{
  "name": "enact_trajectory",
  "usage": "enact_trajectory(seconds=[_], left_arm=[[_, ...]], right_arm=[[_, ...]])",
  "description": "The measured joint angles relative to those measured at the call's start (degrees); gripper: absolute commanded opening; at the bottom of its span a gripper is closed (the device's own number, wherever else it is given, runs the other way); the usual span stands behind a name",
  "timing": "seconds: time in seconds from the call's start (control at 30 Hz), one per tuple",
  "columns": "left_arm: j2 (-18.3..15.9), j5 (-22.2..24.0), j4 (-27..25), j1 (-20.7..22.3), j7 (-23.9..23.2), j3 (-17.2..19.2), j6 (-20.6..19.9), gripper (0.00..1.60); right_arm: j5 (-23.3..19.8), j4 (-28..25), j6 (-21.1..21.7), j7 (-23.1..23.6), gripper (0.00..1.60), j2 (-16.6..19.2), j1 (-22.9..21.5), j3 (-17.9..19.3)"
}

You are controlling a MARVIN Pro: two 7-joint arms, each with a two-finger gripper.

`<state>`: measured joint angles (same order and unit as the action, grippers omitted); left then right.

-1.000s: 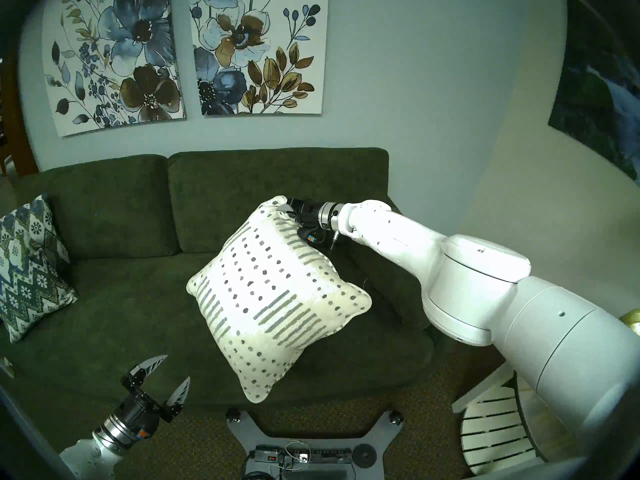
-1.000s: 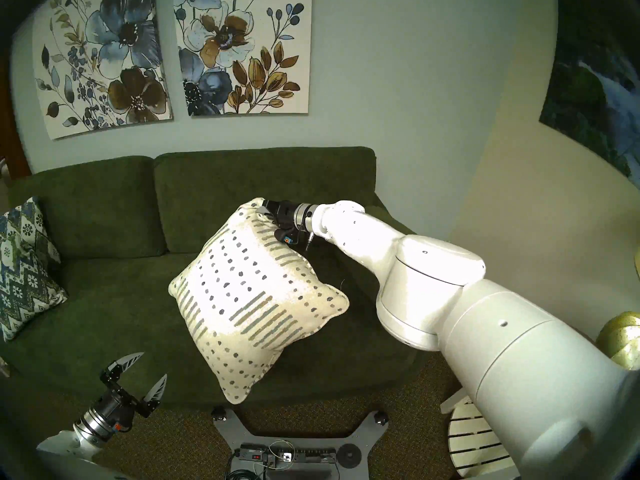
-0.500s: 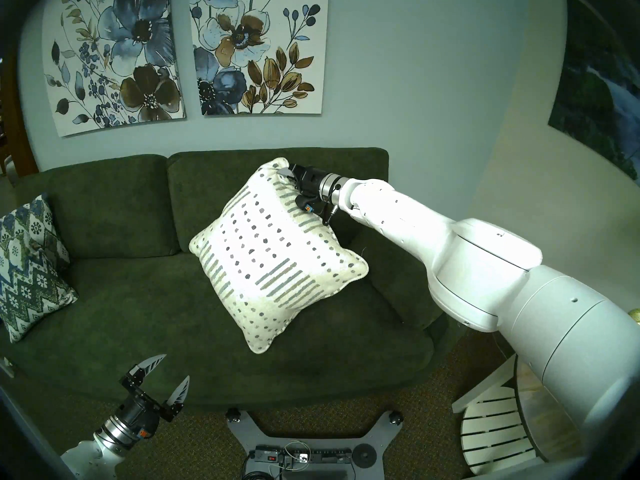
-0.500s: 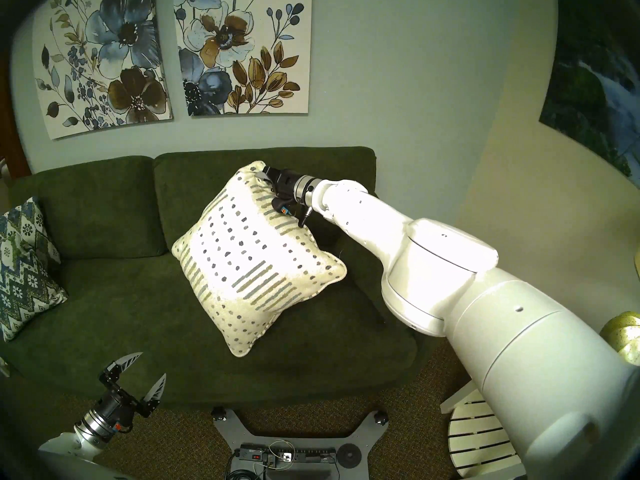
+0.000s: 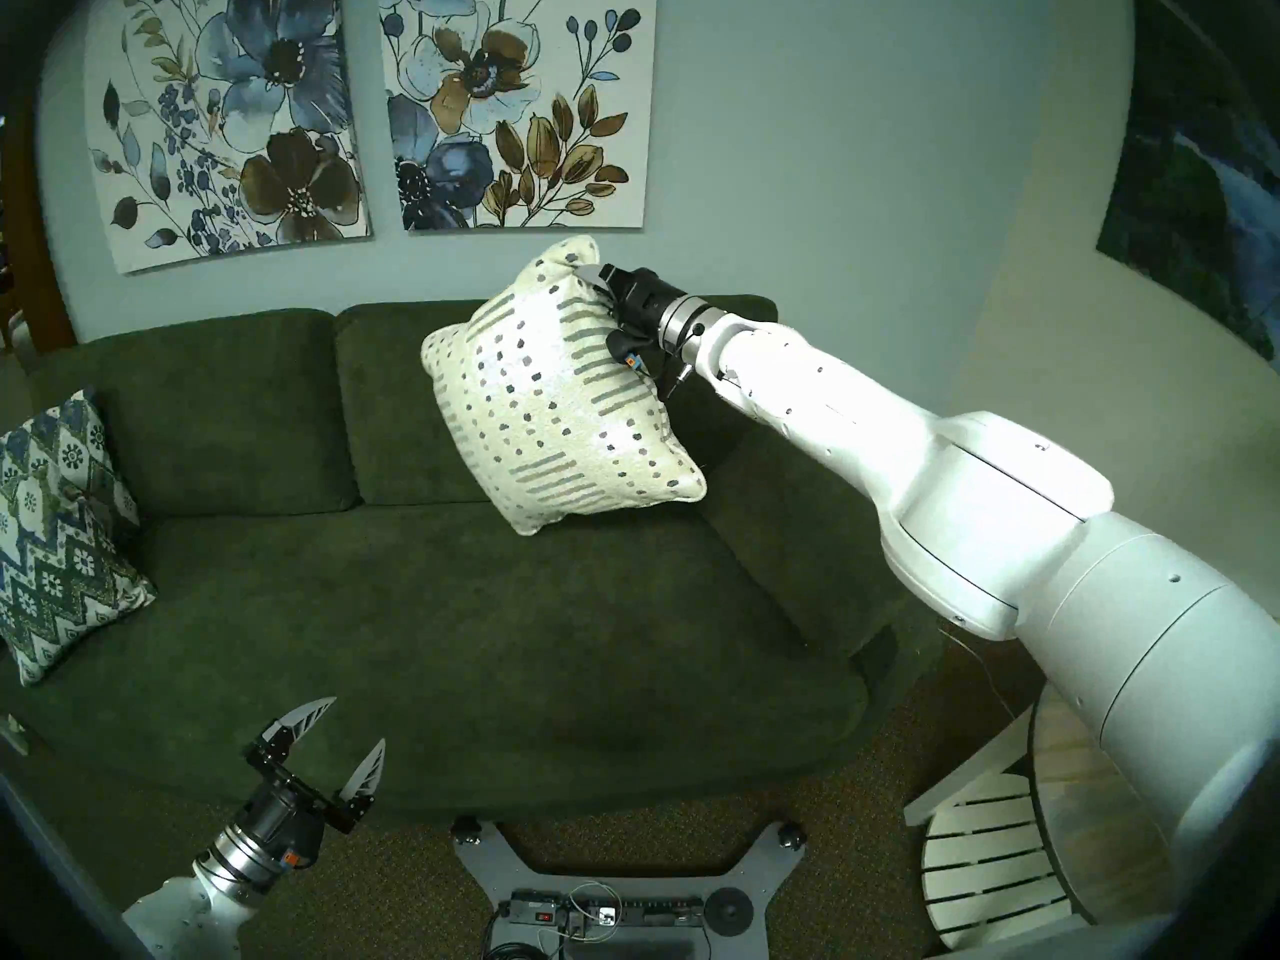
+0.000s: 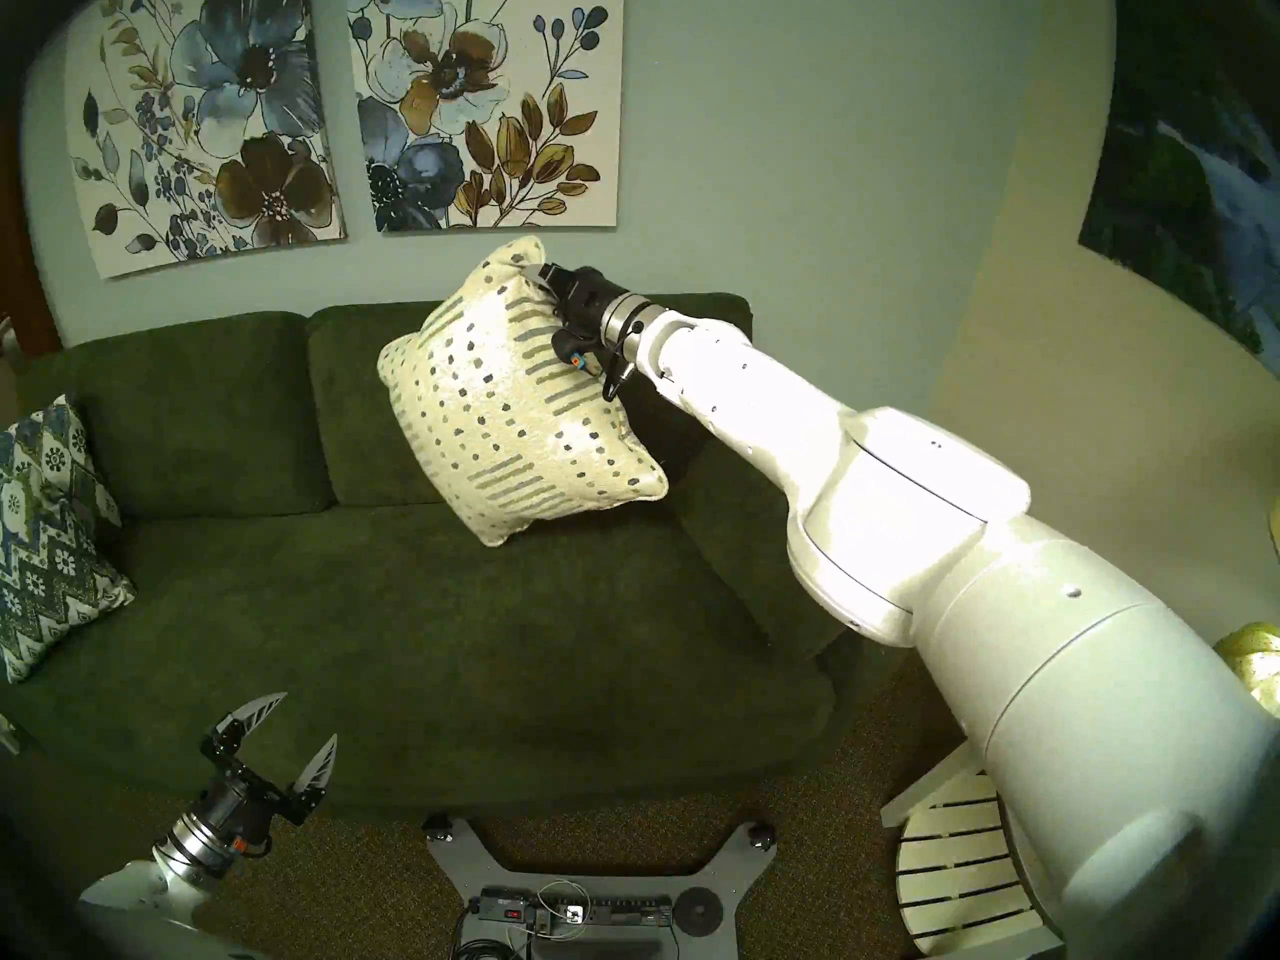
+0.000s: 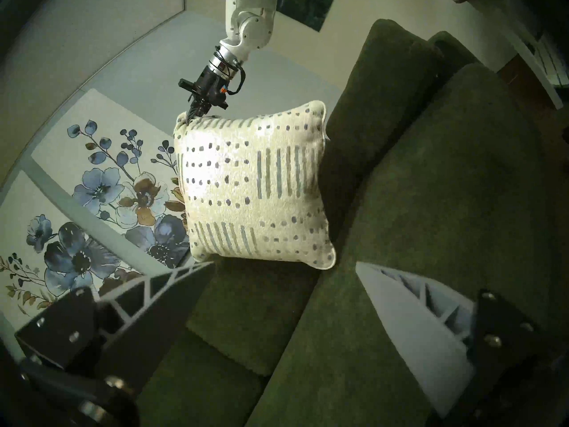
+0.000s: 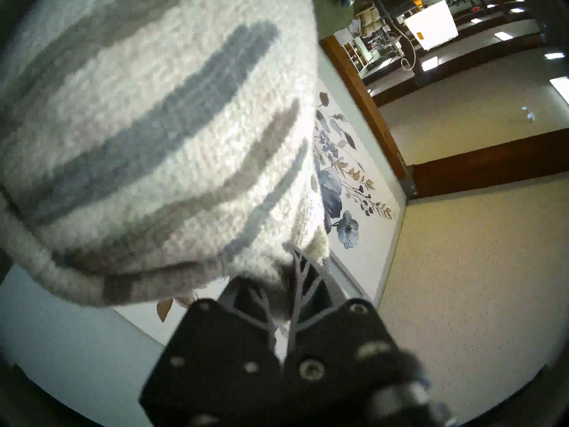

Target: Fluff a cushion

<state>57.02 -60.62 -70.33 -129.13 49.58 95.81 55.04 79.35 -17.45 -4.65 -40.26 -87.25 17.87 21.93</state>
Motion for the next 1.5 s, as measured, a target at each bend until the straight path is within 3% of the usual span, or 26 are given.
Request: enact_trajectory(seconds=[0.17,0.47,1.17,1.5], left_arm=[[-0.41,0.53,-0.01,0.02,-0.13,0.13,0.0,1.6],[-0.88,1.22,0.01,0.03,-0.17,0.38,0.0,1.6],[-1.57,2.93,-0.05,-0.01,-0.07,0.5,0.0,1.6],[-2.18,1.64,-2.01,-0.63,-0.03,-0.33,-0.02,1.6]], right_arm=[[-0.25,6.32,-0.61,0.4,0.0,0.4,3.8,-3.68],[-1.69,11.06,-3.03,1.4,0.0,-0.57,10.09,-6.77],[-4.15,11.37,-3.65,0.05,0.0,-5.2,17.86,-9.53],[-5.15,10.81,-2.62,-5.49,0.0,-6.27,22.17,-9.94]])
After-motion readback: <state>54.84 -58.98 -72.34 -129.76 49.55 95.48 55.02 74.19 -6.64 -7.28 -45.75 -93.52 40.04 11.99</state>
